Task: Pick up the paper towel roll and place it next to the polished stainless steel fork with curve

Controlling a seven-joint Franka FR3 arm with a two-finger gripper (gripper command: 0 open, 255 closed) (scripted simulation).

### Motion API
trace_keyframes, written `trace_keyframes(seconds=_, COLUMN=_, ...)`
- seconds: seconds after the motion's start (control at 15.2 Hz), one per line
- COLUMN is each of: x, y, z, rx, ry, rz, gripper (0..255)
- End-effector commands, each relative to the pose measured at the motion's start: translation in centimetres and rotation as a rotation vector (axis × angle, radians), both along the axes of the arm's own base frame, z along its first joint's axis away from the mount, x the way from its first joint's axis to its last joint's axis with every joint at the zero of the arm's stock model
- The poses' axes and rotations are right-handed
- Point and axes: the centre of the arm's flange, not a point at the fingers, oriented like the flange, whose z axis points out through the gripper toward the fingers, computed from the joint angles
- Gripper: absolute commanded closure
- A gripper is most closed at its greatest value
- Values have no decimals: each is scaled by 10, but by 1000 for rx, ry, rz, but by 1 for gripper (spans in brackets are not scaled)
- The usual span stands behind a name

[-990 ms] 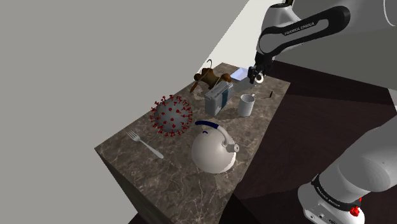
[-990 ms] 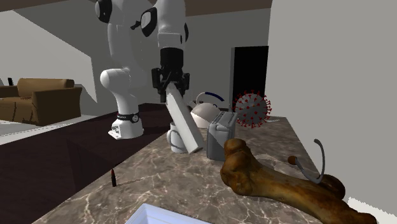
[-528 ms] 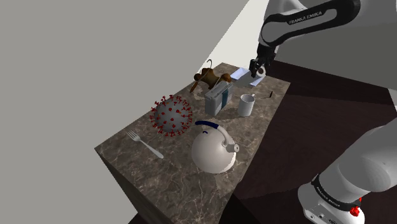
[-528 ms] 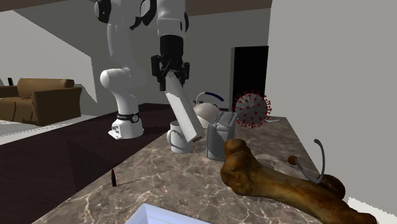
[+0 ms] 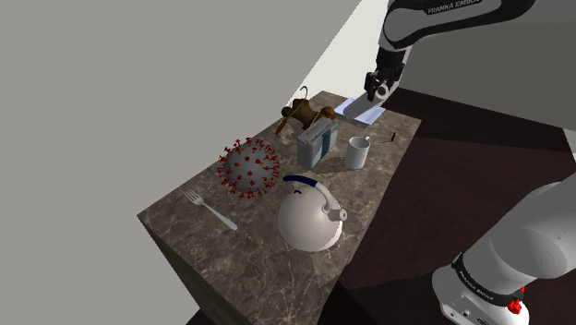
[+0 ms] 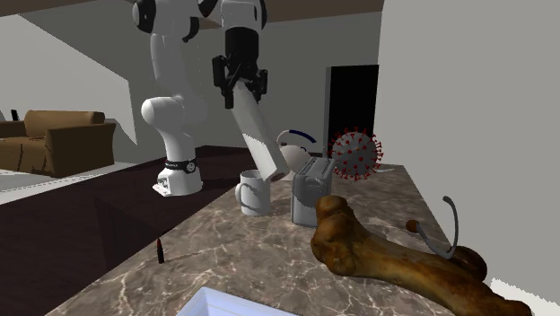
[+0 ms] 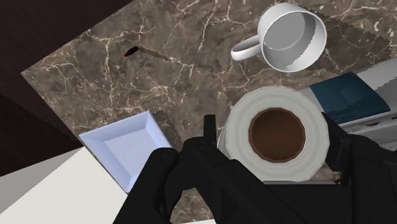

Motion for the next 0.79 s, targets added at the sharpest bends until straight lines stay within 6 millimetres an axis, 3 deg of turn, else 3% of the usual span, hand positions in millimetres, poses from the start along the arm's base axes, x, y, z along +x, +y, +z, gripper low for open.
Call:
trace_keyframes(seconds=0.0, x=0, y=0, z=11, rx=0, ry=0, rz=0, gripper=255)
trace_keyframes(seconds=0.73, x=0, y=0, z=69, rx=0, ry=0, rz=0, gripper=255)
